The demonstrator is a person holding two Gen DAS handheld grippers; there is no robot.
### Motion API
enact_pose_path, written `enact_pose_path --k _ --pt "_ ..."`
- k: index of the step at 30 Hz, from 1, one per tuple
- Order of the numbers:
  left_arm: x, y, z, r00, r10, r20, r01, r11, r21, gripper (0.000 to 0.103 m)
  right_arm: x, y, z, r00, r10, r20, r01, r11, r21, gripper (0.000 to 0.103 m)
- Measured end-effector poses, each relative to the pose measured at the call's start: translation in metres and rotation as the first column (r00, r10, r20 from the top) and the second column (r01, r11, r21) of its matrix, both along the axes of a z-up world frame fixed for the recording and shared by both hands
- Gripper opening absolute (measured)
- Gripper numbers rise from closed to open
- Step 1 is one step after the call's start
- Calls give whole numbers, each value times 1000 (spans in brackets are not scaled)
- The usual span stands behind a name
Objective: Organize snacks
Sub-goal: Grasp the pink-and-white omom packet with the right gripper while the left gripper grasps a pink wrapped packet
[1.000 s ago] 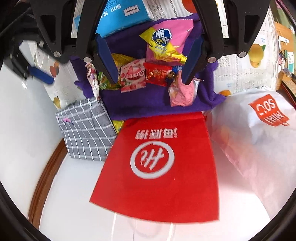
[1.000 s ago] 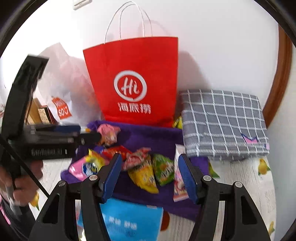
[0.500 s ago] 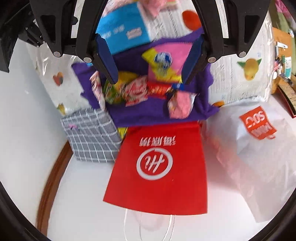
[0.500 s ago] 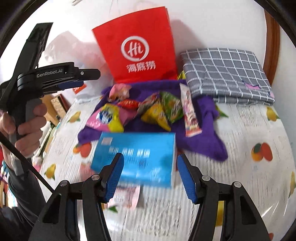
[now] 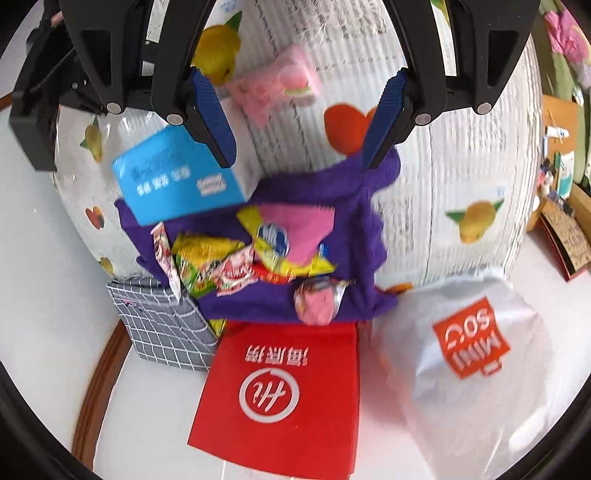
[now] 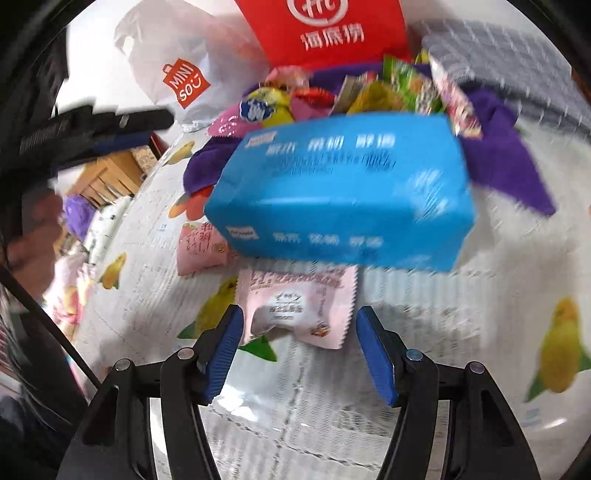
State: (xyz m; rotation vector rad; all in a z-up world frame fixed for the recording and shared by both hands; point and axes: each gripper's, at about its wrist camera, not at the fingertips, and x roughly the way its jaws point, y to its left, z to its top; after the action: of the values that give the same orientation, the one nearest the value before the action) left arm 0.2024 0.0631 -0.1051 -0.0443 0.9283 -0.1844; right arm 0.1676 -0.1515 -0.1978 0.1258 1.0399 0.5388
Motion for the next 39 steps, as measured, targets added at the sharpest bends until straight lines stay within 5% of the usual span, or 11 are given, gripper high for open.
enact_pose_path --k 5,19,22,29,39 --pt "-9 8 -11 1000 0 -14 0 1000 -24 69 -3 11 -1 999 36 11 -36 999 7 81" --pt "-21 18 -26 1000 7 -31 -7 1000 -11 69 -3 56 -7 993 -29 112 58 963 -263 89" --pt "-24 21 -32 999 1 -37 -2 1000 -22 69 -8 59 -9 984 -31 177 89 940 -330 77" --pt "-27 4 -46 996 -78 -40 77 997 -20 69 -11 38 -5 983 -44 181 90 963 -253 55" --pt "-16 -31 -66 966 -254 -45 254 967 -24 69 -25 5 -3 984 -75 164 111 969 -220 53"
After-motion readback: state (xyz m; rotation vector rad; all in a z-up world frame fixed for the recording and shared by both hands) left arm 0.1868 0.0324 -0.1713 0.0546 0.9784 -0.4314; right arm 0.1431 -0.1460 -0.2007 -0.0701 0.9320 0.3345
